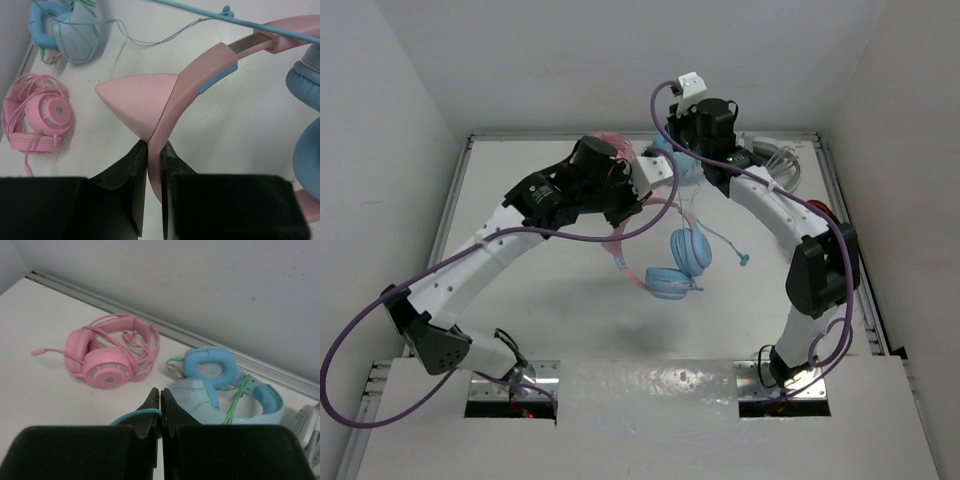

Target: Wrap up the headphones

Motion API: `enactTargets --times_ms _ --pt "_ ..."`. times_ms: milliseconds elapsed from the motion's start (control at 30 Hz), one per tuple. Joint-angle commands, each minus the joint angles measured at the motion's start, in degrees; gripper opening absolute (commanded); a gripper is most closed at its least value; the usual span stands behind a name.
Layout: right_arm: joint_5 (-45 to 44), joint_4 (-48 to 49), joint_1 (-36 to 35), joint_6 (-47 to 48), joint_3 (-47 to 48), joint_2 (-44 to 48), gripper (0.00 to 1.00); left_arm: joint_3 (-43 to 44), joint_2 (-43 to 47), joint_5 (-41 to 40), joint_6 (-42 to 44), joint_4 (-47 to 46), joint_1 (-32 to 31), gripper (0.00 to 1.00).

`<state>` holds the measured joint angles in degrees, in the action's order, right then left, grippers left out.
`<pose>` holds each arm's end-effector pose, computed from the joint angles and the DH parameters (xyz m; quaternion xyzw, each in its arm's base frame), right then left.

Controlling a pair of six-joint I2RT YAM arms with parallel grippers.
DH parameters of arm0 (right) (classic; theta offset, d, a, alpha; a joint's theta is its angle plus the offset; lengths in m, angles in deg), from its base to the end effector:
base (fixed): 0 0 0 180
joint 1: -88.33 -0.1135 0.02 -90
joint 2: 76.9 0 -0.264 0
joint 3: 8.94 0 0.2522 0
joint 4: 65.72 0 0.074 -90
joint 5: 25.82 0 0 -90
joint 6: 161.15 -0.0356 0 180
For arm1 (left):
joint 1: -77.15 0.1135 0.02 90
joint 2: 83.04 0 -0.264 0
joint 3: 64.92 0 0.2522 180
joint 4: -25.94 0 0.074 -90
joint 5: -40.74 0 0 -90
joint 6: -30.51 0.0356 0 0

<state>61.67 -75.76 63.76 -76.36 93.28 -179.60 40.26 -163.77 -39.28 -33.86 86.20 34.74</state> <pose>0.3989 0.1807 0.3489 -0.1155 0.7602 0.1480 0.6220 0.2140 -0.2039 0.4146 0.5290 0.7129 -0.1428 0.4376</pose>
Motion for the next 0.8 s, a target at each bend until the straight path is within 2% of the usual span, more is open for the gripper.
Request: enactTargets --times_ms 0,100,233,300,333,400,500,533,667,767 --pt "2.3 0.5 -0.4 -3.5 4.2 -1.1 0.0 2.1 0.3 3.6 -1.6 -1.1 -0.5 0.0" --pt "2.2 -0.1 -0.4 -3.5 3.9 -1.5 0.0 3.8 0.3 4.4 -3.2 -2.0 -0.5 0.0" --pt "3.2 3.9 0.4 -3.8 -5.1 0.8 0.0 7.7 0.9 2.7 -7.2 -2.6 0.0 0.0" --pt "8.4 6.7 1.3 -3.7 -9.3 2.2 0.0 9.3 1.1 -0.4 -10.5 -2.8 0.7 0.0" --pt "16.2 10.1 2.6 -3.6 -13.6 3.5 0.0 10.6 1.4 -1.3 -13.2 -2.9 1.2 0.0" --pt "22.4 15.2 3.7 -3.8 -19.5 4.5 0.0 11.5 2.2 -2.8 -15.5 -3.0 2.8 0.0" --pt "27.2 22.6 4.0 -5.3 -26.5 5.7 0.63 15.1 2.1 -7.1 -18.3 -2.6 3.4 0.0" --pt "28.7 24.8 3.9 -5.8 -28.3 5.6 0.73 17.7 1.8 -7.9 -18.8 -2.1 3.4 0.0" --pt "32.2 33.2 3.7 -8.3 -36.3 4.4 0.86 23.8 0.4 -11.4 -19.7 -1.0 3.6 0.0" --pt "29.9 40.4 3.4 -8.9 -41.4 3.1 0.88 27.3 -0.8 -11.8 -20.4 -0.4 3.7 0.0"
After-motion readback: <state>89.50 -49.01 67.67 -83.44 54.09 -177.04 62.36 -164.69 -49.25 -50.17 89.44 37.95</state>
